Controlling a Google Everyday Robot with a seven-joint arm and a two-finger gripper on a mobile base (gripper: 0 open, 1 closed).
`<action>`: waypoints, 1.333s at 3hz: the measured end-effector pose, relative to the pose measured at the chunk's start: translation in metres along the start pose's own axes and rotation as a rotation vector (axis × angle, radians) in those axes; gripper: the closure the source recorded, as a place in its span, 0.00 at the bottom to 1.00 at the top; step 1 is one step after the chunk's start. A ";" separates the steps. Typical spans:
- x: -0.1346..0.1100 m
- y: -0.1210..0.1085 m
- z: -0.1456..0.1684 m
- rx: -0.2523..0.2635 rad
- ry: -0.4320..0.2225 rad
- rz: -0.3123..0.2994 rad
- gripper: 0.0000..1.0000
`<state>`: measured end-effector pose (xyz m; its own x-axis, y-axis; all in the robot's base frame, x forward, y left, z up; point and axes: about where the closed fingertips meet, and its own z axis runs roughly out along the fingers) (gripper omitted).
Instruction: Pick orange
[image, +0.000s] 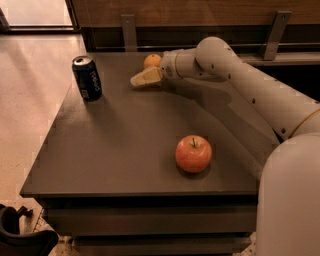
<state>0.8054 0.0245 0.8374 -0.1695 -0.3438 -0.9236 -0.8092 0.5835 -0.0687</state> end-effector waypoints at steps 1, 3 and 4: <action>0.000 0.002 0.002 -0.005 0.000 -0.001 0.17; 0.000 0.006 0.007 -0.013 0.001 0.000 0.63; 0.001 0.008 0.009 -0.018 0.002 0.000 0.88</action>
Offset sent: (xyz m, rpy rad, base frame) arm -0.0007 0.0029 -0.0007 0.0002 0.0013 0.0049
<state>0.8038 0.0359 0.8327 -0.1704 -0.3456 -0.9228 -0.8192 0.5701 -0.0622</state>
